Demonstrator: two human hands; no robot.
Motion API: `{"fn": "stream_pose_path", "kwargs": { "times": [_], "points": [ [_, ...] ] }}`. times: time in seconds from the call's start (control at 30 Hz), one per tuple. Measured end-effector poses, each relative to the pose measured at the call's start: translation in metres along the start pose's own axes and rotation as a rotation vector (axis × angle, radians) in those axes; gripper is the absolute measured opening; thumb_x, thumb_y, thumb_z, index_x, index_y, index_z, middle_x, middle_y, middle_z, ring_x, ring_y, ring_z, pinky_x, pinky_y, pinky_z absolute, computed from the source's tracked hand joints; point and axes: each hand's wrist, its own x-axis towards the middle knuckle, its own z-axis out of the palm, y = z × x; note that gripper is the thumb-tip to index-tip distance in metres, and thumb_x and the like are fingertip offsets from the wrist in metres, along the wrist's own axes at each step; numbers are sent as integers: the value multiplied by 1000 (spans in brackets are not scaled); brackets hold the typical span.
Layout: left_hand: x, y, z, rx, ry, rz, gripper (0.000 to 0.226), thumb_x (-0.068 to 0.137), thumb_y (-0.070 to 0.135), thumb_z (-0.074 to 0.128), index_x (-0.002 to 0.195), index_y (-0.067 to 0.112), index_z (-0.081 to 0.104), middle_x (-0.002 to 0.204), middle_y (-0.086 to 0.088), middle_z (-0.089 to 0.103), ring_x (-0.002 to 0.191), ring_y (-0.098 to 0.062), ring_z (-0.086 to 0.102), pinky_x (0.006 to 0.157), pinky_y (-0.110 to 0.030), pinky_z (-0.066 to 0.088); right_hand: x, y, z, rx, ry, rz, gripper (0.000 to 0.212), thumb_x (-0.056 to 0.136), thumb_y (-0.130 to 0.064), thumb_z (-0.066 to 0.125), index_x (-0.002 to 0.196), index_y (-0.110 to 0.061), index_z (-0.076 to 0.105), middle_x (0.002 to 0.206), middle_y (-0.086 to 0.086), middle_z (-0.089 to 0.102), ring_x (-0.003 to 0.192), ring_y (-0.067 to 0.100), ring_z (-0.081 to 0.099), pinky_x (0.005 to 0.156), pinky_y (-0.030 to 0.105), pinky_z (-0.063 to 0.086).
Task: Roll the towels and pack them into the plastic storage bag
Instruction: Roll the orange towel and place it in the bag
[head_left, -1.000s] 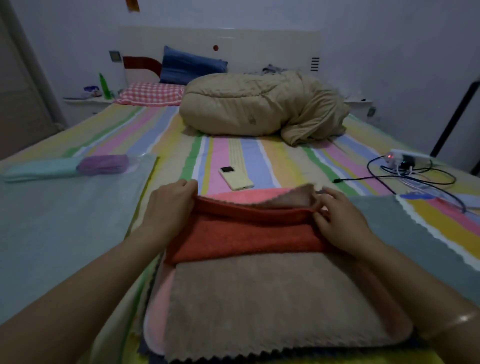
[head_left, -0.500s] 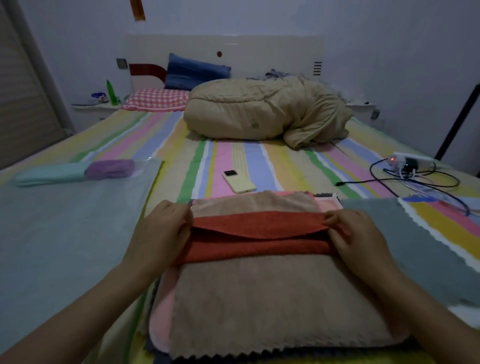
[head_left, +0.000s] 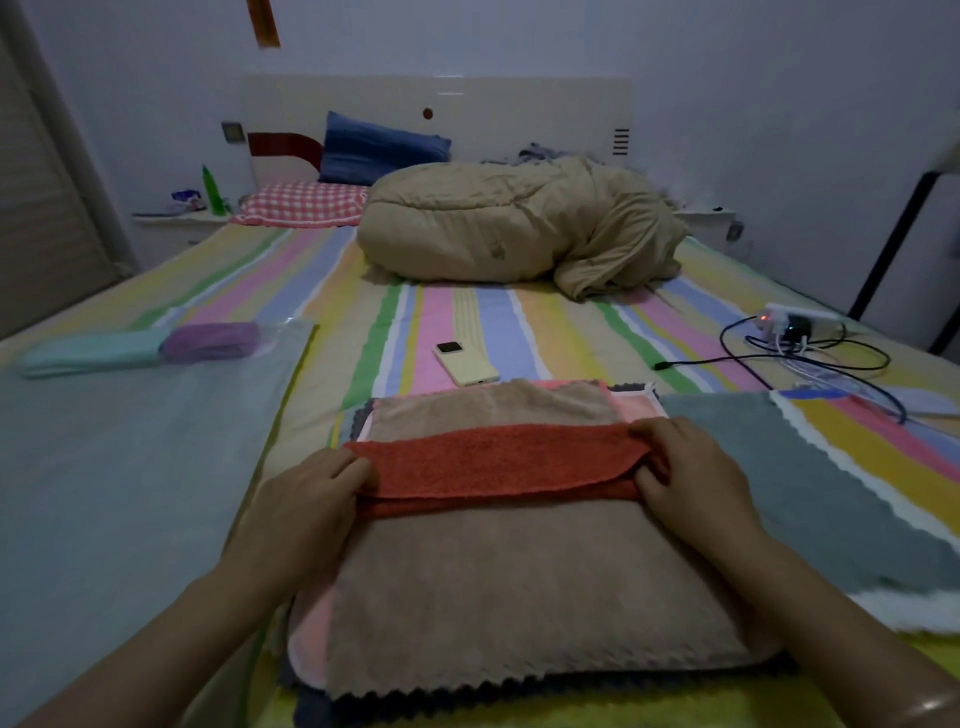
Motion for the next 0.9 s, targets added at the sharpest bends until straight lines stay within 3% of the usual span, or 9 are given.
{"fn": "stream_pose_path", "kwargs": {
  "times": [0.1,0.23,0.33,0.43,0.53,0.6,0.67,0.77,0.9],
  "points": [
    [0,0,1,5,-19,6,17,70,24,43,81,26,56,81,7,55,73,-18,55,47,-26,36,4,-4,-5,-57,31,13,23,82,-26,64,104,-27,63,101,-1,64,93,26,59,67,33,45],
    [2,-1,1,5,-39,6,15,69,24,45,80,27,54,81,8,55,73,-18,57,48,-26,36,6,-3,-22,-270,178,-92,14,71,-11,69,82,-16,62,83,6,59,74,29,54,57,33,40],
    [3,0,-4,7,-82,2,28,58,10,65,78,28,55,79,9,58,71,-19,60,47,-25,32,-4,8,-28,-327,120,-165,20,62,-5,72,75,-16,62,81,4,56,76,25,49,58,32,35],
    [11,4,-10,41,-120,-76,27,51,9,66,69,27,59,70,7,59,62,-24,62,45,-22,19,-17,20,-27,-198,36,-14,23,74,-6,68,69,-28,61,76,-5,56,73,17,48,59,32,39],
    [29,18,-13,-11,-52,-191,15,60,13,66,70,22,61,72,1,60,68,-29,62,47,-28,38,-9,27,-24,127,39,261,19,86,-11,55,85,-29,61,90,-4,65,79,16,55,64,32,41],
    [45,40,-11,-155,38,-219,19,70,11,66,86,21,64,89,-1,65,84,-29,62,63,-35,48,1,24,-21,217,3,351,13,92,-26,54,104,-26,58,104,-1,65,87,20,59,71,32,44],
    [63,69,-8,-320,85,-158,28,81,15,57,107,22,63,112,0,65,102,-24,59,83,-35,48,7,17,-16,147,-62,331,28,92,-36,53,117,-24,54,117,1,61,101,23,59,80,36,47],
    [85,108,6,-382,-49,13,55,93,42,30,144,24,39,151,1,38,139,-16,33,115,-38,25,17,-3,-13,47,-82,89,38,92,-29,52,130,-25,51,131,4,54,121,25,46,96,39,42],
    [88,132,39,-190,-392,-4,90,73,68,-11,153,28,2,162,-1,-3,148,-13,-5,119,-44,-6,39,-9,-1,22,-305,-117,48,95,-23,45,142,-26,40,143,3,48,128,22,44,103,34,37]
  ]
}}
